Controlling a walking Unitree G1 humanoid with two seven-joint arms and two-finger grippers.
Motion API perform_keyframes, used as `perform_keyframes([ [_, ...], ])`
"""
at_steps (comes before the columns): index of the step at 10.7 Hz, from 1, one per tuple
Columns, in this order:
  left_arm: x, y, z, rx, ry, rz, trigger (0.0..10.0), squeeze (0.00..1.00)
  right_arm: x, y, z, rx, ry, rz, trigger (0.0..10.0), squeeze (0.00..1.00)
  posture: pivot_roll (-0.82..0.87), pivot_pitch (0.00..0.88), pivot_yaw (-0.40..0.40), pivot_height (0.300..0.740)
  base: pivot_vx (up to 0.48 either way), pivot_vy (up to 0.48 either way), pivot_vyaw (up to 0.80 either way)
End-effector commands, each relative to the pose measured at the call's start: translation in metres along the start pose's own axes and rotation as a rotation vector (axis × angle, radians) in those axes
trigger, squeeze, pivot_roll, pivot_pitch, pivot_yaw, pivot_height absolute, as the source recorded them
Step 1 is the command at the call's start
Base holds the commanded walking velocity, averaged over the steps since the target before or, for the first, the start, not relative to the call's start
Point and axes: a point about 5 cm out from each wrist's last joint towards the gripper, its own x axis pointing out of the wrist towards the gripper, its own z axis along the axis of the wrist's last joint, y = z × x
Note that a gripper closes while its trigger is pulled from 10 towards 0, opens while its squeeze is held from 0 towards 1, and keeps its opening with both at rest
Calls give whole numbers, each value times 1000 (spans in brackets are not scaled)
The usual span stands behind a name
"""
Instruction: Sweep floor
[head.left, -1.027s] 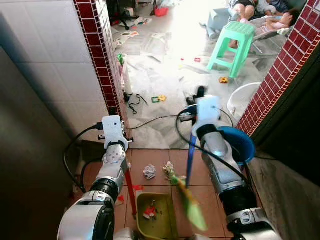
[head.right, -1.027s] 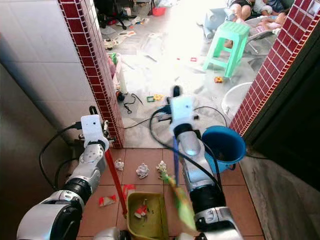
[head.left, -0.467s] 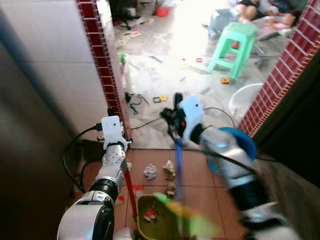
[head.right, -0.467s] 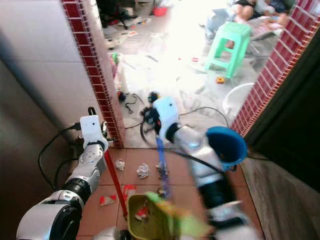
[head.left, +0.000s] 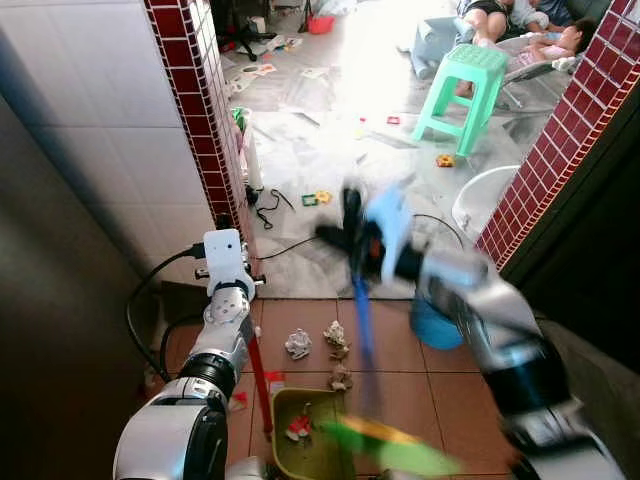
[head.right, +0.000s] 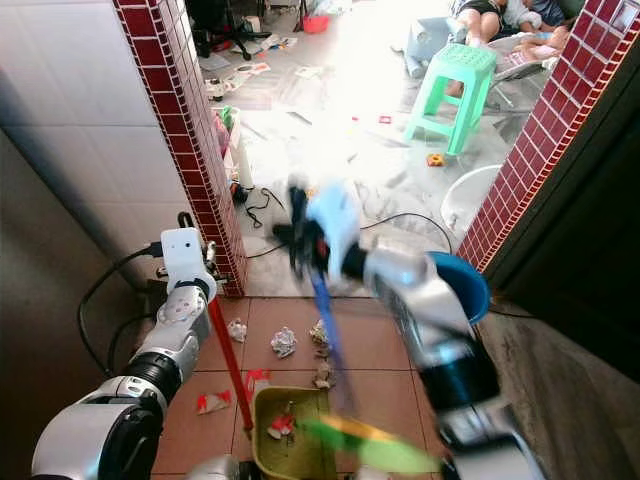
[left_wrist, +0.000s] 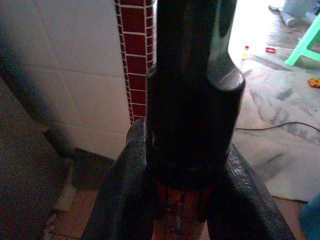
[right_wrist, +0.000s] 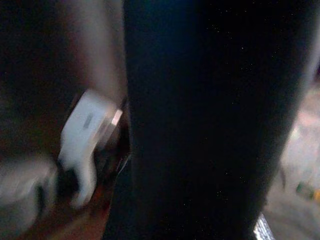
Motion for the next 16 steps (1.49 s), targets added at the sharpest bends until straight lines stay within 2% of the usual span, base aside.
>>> perform_keyframes([
  [1,0,-3,-2,16,23,-23,10000,0,0,-14,29,-95,-127,-96,10000,0,-110,0,41,740,0,0,0],
  [2,1,-2,7,42,-38,-5,10000,0,-1,-26,36,-109,-177,-220,10000,0,-120,0,42,740,0,0,0],
  [3,0,3,18,31,-111,39,10000,0,-7,-38,41,-142,-243,-357,10000,0,-116,0,41,740,0,0,0],
  [4,0,8,23,31,-144,72,10000,0,-11,-44,41,-149,-267,-431,10000,0,-111,0,38,740,0,0,0],
  [5,-2,21,30,45,-191,144,10000,0,-16,-52,38,-162,-291,-535,10000,0,-103,0,34,740,0,0,0],
  [7,-2,24,32,21,-188,149,10000,0,-17,-56,18,-157,-251,-637,10000,0,-99,0,32,740,0,0,0],
  [8,-3,15,41,-38,-216,78,10000,0,-22,-58,7,-159,-223,-711,10000,0,-103,0,35,740,0,0,0],
  [9,-5,12,49,-62,-233,42,10000,0,-27,-58,-2,-166,-197,-759,10000,0,-104,0,38,740,0,0,0],
  [10,-8,12,58,-73,-258,26,10000,0,-36,-57,-14,-161,-160,-811,10000,0,-100,0,37,740,0,0,0],
  [12,-18,21,71,-87,-292,1,10000,0,-58,-56,-35,-218,-84,-951,10000,0,-59,14,37,740,0,0,0],
  [13,-26,25,73,-95,-298,-16,10000,0,-65,-53,-44,-193,-67,-989,10000,0,-64,6,29,740,0,0,0],
  [15,-36,25,64,-97,-285,-56,10000,0,-68,-48,-54,-171,-39,-1019,10000,0,-61,0,20,740,0,0,0],
  [16,-42,24,60,-109,-272,-73,10000,0,-68,-45,-60,-126,-33,-1036,10000,0,-65,0,23,740,0,0,0],
])
